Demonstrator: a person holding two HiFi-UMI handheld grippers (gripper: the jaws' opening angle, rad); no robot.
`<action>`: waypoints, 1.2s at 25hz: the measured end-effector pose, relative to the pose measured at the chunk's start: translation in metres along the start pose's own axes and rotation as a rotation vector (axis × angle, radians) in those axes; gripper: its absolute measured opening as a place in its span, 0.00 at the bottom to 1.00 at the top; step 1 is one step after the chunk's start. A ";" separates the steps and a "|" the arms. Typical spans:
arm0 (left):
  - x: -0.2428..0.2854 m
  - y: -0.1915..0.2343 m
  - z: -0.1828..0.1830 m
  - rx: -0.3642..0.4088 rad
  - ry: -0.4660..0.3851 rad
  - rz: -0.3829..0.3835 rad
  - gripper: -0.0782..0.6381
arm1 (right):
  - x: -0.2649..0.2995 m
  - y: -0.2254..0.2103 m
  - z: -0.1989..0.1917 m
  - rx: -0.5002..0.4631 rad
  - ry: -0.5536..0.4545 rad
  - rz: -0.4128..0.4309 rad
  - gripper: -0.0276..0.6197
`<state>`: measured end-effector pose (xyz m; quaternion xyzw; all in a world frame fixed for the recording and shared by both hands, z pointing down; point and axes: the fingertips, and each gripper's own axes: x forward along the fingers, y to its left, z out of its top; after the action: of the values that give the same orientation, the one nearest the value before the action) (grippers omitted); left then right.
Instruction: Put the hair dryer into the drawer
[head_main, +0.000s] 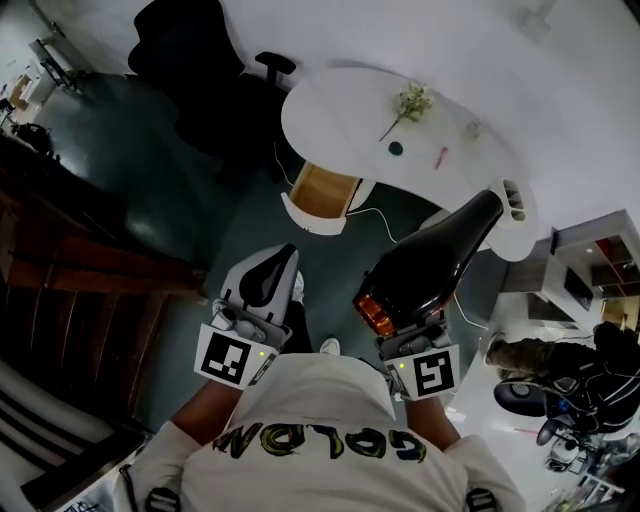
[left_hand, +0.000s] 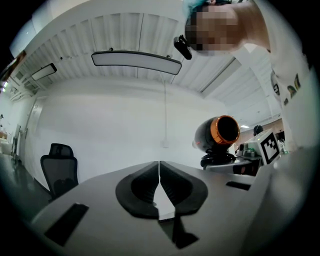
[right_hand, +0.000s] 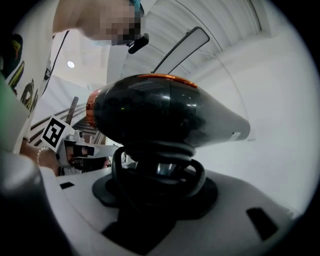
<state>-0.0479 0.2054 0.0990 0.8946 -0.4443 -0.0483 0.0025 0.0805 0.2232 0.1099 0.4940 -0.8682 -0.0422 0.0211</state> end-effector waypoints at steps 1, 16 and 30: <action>0.008 0.015 0.001 -0.006 0.000 -0.002 0.13 | 0.018 -0.003 0.000 -0.004 0.001 -0.002 0.42; 0.108 0.167 0.003 -0.031 -0.007 -0.092 0.13 | 0.197 -0.029 0.007 -0.018 0.008 -0.049 0.42; 0.183 0.169 -0.015 -0.047 0.055 -0.129 0.13 | 0.228 -0.088 -0.016 -0.024 0.090 -0.018 0.42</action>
<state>-0.0714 -0.0431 0.1068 0.9220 -0.3843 -0.0342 0.0328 0.0402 -0.0183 0.1164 0.5030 -0.8612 -0.0307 0.0656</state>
